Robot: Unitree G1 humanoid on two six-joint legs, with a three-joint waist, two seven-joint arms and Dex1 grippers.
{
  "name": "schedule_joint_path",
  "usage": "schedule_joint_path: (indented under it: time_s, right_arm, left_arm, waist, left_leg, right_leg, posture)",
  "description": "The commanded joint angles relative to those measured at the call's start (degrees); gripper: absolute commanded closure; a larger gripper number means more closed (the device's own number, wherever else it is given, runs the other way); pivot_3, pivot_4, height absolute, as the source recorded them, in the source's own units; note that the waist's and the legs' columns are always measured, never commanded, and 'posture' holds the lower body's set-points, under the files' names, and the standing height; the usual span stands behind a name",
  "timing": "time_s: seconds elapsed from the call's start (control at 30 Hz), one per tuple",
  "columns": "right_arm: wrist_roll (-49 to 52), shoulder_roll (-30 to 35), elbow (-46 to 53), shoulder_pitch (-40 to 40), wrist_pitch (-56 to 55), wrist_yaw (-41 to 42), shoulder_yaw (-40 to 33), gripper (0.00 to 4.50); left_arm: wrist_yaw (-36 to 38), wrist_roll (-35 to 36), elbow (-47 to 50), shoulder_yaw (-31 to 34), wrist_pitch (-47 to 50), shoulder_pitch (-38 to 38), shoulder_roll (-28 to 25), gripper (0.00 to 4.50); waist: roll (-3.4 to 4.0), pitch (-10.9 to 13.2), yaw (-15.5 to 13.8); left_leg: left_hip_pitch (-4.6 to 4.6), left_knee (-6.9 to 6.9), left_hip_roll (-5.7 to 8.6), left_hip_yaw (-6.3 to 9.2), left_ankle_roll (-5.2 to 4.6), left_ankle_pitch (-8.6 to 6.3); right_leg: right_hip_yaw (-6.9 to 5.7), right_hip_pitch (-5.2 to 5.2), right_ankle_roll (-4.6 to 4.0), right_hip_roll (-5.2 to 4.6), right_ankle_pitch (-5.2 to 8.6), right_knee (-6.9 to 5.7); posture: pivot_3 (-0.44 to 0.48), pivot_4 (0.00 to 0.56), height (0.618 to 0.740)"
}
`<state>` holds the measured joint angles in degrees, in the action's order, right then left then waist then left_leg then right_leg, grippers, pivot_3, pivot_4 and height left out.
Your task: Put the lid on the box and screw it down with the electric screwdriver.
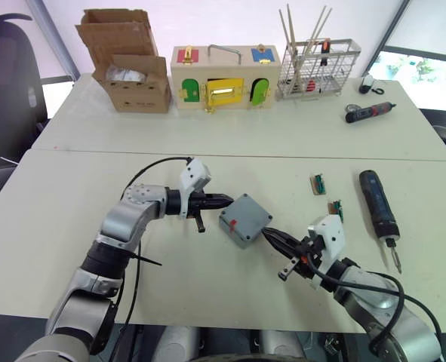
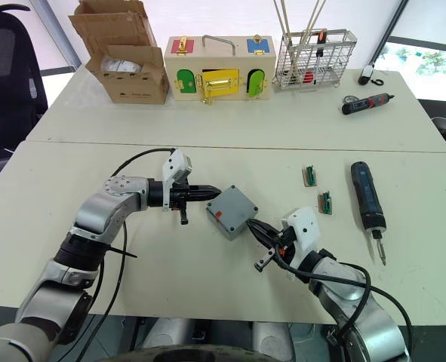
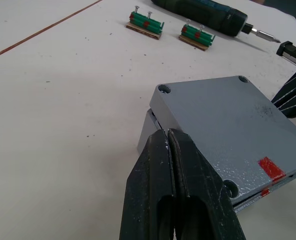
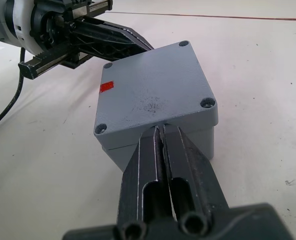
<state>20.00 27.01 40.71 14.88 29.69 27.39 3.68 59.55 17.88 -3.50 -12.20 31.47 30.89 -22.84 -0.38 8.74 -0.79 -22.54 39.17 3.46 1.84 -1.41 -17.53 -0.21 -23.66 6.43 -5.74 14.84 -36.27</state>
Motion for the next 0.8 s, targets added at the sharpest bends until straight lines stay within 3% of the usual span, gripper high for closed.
schedule_joint_path:
  time_s: [0.03,0.8]
  right_arm:
    - [0.6,-0.8,1.4,-1.3,-1.1,0.0,0.5,4.45]
    - [-0.6,-0.2,1.4,-0.3,-0.9,0.7,0.7,4.45]
  left_arm:
    - [1.2,0.5,1.4,-0.8,-1.0,0.0,-0.2,4.50]
    - [0.6,1.1,3.2,-0.9,-0.7,-0.7,-0.2,4.50]
  waist:
    - [0.00,0.0,0.0]
    - [0.00,0.0,0.0]
  left_leg:
    - [0.00,0.00,0.00,0.00,0.00,0.00]
    - [0.00,0.00,0.00,0.00,0.00,0.00]
  right_leg:
    - [0.00,0.00,0.00,0.00,0.00,0.00]
    - [0.00,0.00,0.00,0.01,0.00,-0.01]
  posture:
    - [0.000,0.150,0.694]
    - [0.000,0.150,0.694]
